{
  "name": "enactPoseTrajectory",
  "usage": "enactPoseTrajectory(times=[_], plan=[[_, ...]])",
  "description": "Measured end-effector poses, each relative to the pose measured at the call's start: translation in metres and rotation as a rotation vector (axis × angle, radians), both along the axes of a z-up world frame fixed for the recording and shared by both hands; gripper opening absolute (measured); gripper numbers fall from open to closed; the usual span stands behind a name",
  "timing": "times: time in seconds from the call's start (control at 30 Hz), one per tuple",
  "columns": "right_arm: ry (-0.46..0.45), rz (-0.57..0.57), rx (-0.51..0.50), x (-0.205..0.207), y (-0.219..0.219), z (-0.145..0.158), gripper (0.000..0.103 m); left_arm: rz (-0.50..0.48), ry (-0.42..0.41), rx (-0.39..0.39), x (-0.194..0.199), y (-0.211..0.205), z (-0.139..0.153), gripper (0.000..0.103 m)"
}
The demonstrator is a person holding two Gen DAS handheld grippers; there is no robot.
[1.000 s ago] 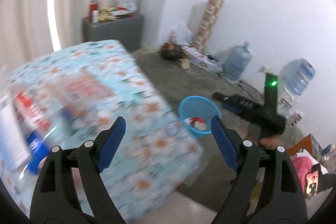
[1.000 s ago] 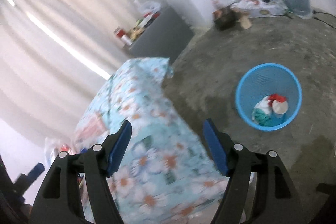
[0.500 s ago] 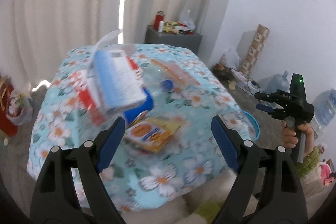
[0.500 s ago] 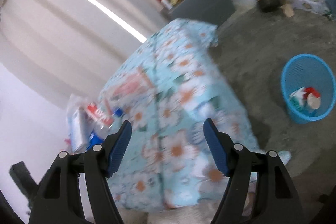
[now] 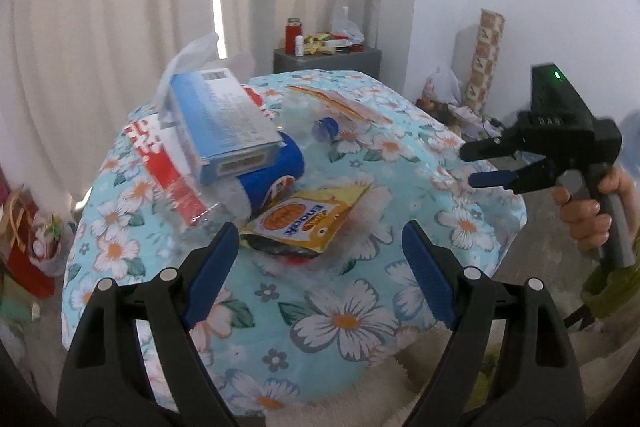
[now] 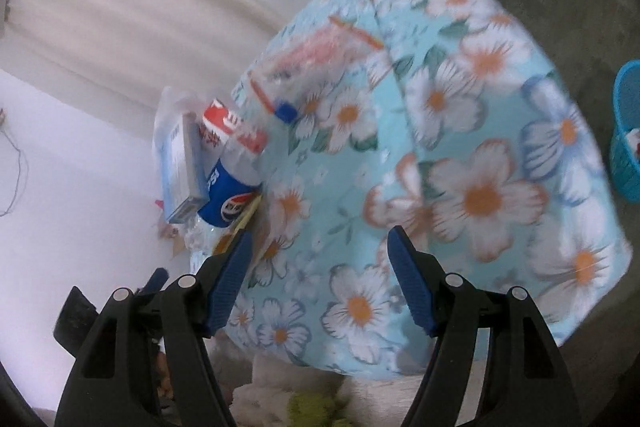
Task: Collect trash
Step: 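Move both open tools back over the table toward the remaining trash, then grasp the yellow snack packet with the left tool while the right tool grasps a clear plastic bag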
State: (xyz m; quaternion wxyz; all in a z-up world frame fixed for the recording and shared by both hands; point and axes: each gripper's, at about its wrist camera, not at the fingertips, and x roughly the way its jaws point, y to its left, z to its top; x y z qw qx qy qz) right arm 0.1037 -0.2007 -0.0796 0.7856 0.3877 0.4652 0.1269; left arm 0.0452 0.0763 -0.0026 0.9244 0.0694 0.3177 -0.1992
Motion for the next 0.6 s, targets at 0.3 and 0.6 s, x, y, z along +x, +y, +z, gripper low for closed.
enactPoseTrajectory(times=[0.3,0.6], plan=[[0.114,0.116,0.162,0.026,0.050,-0.037,0.039,-0.041,-0.028,0.207,0.022,-0.027,-0.029,0.048],[0.162,0.119,0.217,0.050,0.068,-0.054,0.026,-0.015,0.022,0.160,0.039,-0.016,-0.036,0.034]])
